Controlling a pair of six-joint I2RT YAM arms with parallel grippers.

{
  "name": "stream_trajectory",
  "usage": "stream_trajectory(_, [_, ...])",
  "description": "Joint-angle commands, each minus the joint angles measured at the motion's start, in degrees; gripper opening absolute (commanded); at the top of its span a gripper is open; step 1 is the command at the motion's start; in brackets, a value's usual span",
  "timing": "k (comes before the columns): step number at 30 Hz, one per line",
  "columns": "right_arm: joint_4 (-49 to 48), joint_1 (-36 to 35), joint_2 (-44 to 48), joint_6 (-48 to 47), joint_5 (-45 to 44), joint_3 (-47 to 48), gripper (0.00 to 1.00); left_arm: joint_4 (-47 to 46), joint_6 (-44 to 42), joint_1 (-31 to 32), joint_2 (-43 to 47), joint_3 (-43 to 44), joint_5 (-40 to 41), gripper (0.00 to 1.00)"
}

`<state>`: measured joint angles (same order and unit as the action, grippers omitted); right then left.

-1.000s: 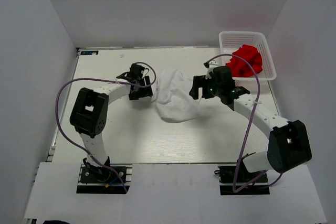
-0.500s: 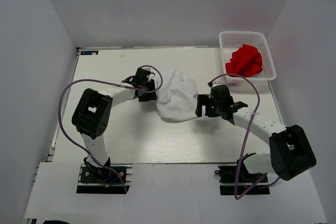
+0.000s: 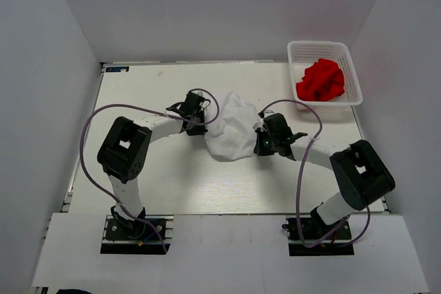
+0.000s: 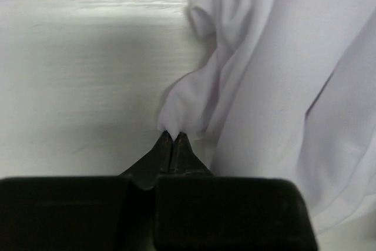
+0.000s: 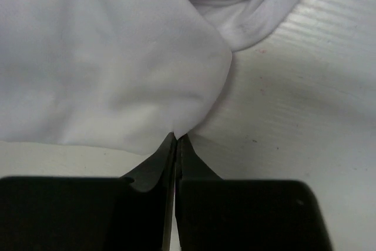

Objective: Fold and stack the t-shirts

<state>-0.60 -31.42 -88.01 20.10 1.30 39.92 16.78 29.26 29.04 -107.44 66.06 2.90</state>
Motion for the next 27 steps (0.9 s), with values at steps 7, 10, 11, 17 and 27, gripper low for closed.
stream_trajectory(7, [-3.6,0.0,17.0,-0.7,-17.6,4.7,0.00,11.3,4.6,0.3,16.4,5.5,25.5,0.00])
stream_trajectory(10, [-4.5,0.2,23.9,-1.5,-25.0,5.8,0.00,14.0,5.1,0.3,19.9,8.0,31.8,0.00])
stream_trajectory(11, [-4.1,0.0,25.0,-2.7,-28.9,7.1,0.00,14.6,5.1,0.3,21.0,8.6,33.3,0.00])
stream_trajectory(17, [-1.8,0.2,31.1,-8.6,-46.4,15.0,0.00,17.5,5.2,-0.8,31.4,13.8,43.9,0.00])
stream_trajectory(27, [-3.4,0.2,39.1,-19.8,-29.2,30.7,0.00,9.7,-8.0,-0.2,47.8,24.0,38.9,0.00])
